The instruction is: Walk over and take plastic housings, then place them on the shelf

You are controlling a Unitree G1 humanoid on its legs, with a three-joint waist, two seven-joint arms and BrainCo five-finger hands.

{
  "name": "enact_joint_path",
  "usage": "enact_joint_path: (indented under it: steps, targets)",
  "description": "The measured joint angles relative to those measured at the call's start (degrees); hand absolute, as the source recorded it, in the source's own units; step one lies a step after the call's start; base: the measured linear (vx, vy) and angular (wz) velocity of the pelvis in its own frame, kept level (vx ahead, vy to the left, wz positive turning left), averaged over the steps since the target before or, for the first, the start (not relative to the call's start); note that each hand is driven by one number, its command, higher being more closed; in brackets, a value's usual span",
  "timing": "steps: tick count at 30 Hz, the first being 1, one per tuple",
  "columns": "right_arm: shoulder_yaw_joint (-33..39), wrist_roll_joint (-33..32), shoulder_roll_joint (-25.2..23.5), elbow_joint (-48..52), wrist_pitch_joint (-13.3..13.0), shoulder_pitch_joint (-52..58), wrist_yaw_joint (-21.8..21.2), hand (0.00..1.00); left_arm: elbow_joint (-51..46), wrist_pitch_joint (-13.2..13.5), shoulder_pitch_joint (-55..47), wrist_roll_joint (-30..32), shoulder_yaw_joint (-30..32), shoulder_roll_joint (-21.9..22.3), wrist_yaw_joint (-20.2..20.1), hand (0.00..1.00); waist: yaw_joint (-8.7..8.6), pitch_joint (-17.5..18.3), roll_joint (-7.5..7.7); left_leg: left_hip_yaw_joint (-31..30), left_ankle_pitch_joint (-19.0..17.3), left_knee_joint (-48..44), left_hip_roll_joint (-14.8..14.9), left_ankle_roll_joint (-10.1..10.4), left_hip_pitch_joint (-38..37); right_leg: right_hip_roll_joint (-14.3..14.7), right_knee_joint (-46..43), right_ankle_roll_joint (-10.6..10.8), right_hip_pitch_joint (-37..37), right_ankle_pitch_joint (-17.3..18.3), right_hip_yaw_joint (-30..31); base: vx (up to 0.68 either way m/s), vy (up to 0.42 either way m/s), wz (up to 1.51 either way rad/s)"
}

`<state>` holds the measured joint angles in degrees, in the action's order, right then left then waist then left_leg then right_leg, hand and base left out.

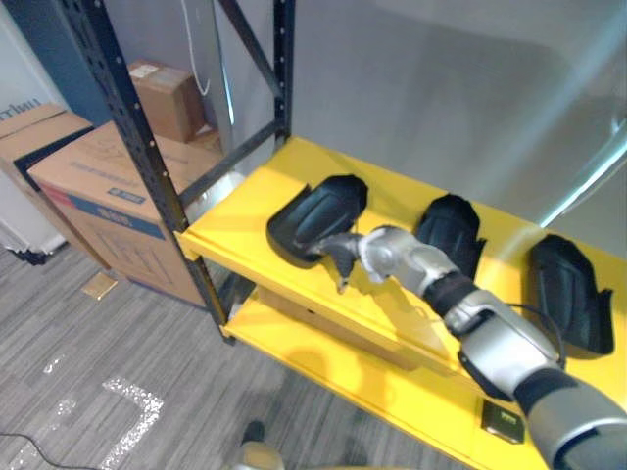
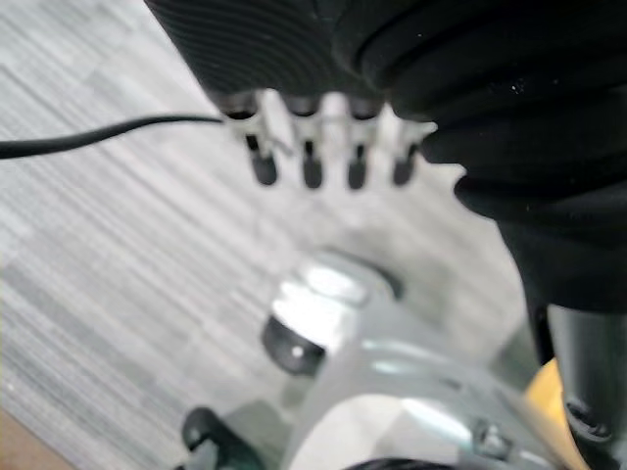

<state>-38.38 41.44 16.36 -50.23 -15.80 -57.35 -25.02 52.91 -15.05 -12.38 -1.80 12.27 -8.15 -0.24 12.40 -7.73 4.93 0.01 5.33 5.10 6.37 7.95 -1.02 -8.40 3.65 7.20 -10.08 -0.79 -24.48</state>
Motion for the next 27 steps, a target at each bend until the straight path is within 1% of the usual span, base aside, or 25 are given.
enact_joint_path:
  steps: [3, 8, 14, 17, 20, 22, 24, 27]
  targets:
    - [1.8, 2.3, -0.6, -0.7, -0.8, 0.0, 0.2, 0.00, 0.0, 0.0, 0.2, 0.0, 0.0, 0.0, 0.0, 0.00, 0.00, -0.3, 0.13, 0.1, 0.0, 0.0, -0.5, 0.0, 0.0, -0.4, 0.0, 0.2, -0.1, 0.0, -0.2, 0.01, 0.004, 0.02]
    - [1.8, 4.5, -0.7, -1.3, -1.3, 0.0, 1.3, 0.00, 0.0, -0.1, 0.2, 0.0, -0.1, 0.0, 0.0, 0.00, -0.01, -0.4, 0.18, 0.2, 0.0, 0.0, -0.7, -0.1, -0.1, -0.7, 0.0, 0.3, -0.3, 0.0, -0.3, 0.00, 0.000, 0.00]
    - [2.4, 4.7, -0.7, -1.8, -1.4, -0.2, 1.3, 0.00, 0.0, -0.1, 0.5, 0.0, -0.1, -0.2, -0.1, 0.00, -0.05, -1.2, 0.56, 0.5, -0.4, 0.0, -0.9, -0.6, -1.0, -1.0, 0.0, 0.2, -1.0, 0.3, -0.1, -0.01, -0.001, -0.01]
    - [3.4, 4.9, -0.7, -1.8, -1.9, -0.3, 1.1, 0.00, 0.0, -0.1, 0.7, 0.0, -0.1, -0.2, -0.1, 0.00, -0.14, -1.4, 0.70, 0.7, -0.6, 0.0, -1.2, -0.7, -0.9, -1.3, 0.0, 0.3, -0.9, 0.4, 0.1, 0.00, 0.000, 0.00]
    - [3.5, 5.1, -0.6, -1.8, -2.7, -0.6, 1.1, 0.00, 0.0, -0.1, 0.8, 0.0, -0.1, -0.2, -0.1, 0.00, -0.52, -1.4, 0.64, 1.0, -0.7, 0.0, -1.5, -0.8, -1.0, -1.7, 0.0, 0.8, -0.9, 0.1, 0.2, 0.01, 0.004, 0.00]
    - [3.5, 5.6, -0.6, -1.8, -3.4, -1.0, 0.8, 0.00, 0.0, -0.1, 1.0, 0.0, -0.1, -0.2, -0.1, 0.00, -0.51, -1.5, 0.65, 1.4, -0.8, 0.0, -1.5, -0.7, -1.0, -1.7, 0.0, 0.9, -0.6, 0.0, 0.7, 0.02, 0.000, -0.09]
    - [3.5, 6.7, -0.4, -1.8, -4.2, -1.9, -0.4, 0.00, 0.0, -0.1, 1.1, 0.0, -0.1, -0.2, -0.1, 0.00, -0.67, -1.5, 0.66, 2.1, -0.8, 0.0, -1.5, -0.7, -1.0, -1.8, 0.0, 1.0, -0.3, 0.0, 1.1, 0.01, -0.001, -0.10]
    - [3.5, 6.7, 0.3, -1.4, -4.5, -2.0, -1.4, 0.00, 0.0, -0.1, 1.2, -0.1, -0.1, -0.3, -0.1, 0.00, -0.71, -1.5, 0.76, 2.3, -0.8, 0.0, -1.7, -0.7, -1.0, -2.0, 0.0, 1.0, -0.3, -0.1, 1.1, 0.00, -0.001, -0.01]
